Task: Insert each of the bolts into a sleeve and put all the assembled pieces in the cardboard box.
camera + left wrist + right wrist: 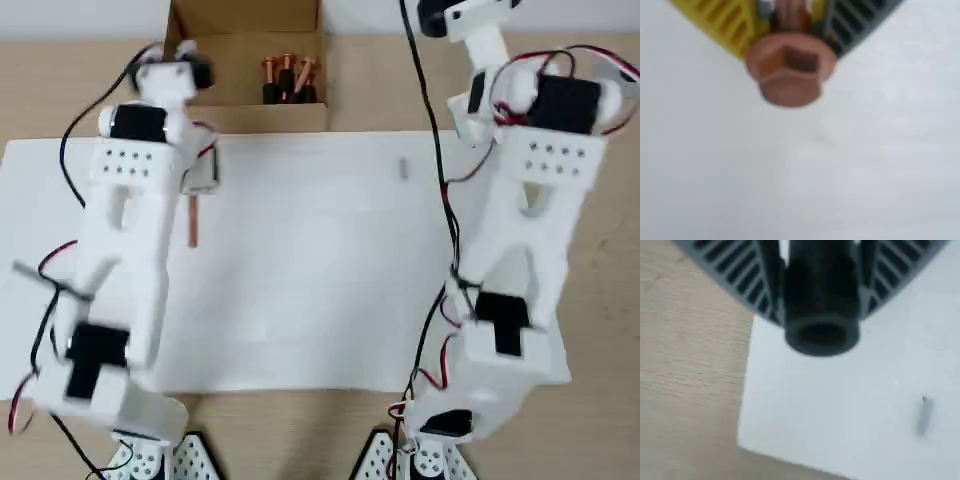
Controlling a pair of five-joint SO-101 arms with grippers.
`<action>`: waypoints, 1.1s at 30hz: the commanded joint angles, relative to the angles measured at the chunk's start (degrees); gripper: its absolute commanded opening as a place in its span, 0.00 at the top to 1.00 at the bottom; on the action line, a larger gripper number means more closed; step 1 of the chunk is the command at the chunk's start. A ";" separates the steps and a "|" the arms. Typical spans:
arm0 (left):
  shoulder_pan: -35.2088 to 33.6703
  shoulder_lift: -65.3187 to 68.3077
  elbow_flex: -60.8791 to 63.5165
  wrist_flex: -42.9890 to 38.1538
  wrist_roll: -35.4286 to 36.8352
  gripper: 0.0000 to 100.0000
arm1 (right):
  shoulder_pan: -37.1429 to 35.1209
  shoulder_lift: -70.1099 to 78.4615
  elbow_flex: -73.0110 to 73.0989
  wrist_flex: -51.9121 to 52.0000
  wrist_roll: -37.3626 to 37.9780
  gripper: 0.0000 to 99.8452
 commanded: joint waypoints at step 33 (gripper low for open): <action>-2.81 -55.08 8.88 -21.54 -15.91 1.00 | -43.74 -94.81 110.46 -53.71 -5.01 0.99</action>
